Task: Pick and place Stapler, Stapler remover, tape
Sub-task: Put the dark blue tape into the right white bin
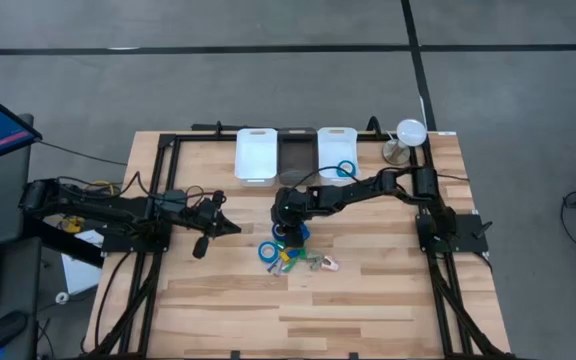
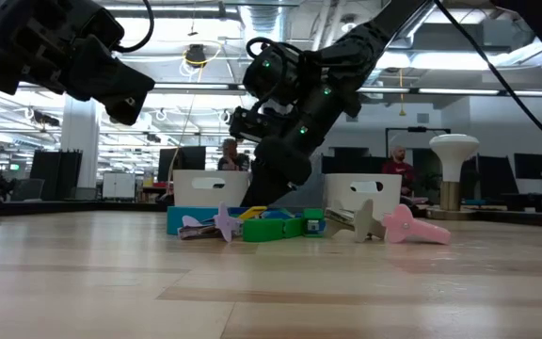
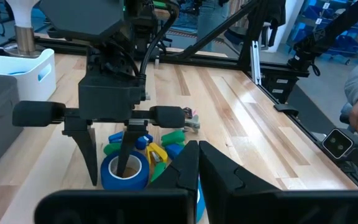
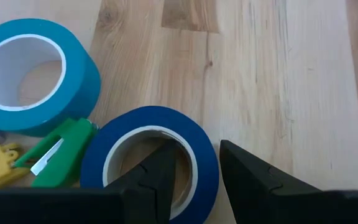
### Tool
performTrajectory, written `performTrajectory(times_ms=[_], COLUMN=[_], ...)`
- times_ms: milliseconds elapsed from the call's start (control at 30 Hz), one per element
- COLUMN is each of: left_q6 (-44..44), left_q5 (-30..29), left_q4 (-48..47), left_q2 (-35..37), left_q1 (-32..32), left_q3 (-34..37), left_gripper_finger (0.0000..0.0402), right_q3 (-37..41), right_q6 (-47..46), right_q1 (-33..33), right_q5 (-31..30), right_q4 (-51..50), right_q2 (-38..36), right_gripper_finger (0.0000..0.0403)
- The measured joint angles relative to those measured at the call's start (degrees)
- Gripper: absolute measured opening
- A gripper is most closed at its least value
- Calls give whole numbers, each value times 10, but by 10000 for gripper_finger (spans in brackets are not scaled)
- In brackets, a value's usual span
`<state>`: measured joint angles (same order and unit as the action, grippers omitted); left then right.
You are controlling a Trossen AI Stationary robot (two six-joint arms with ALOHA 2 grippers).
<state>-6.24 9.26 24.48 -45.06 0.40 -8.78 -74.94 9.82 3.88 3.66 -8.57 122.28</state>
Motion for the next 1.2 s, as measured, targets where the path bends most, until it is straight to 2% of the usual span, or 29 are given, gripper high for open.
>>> performTrajectory(times_ms=[233,567,833,1200], left_q6=[0,0,0,0], left_q5=[0,0,0,0], left_q4=[0,0,0,0], left_q2=[0,0,0,0], left_q1=[0,0,0,0], left_q3=[0,0,0,0], left_gripper_finger=[4,4,4,4], right_q3=[1,1,-5,-88], right_q6=[0,2,2,2], right_q1=[0,-1,-1,0], right_q5=[-2,-6,-6,-11], right_q4=[2,3,-3,-115], right_q2=[0,0,0,8], right_gripper_finger=[114,59,60,60])
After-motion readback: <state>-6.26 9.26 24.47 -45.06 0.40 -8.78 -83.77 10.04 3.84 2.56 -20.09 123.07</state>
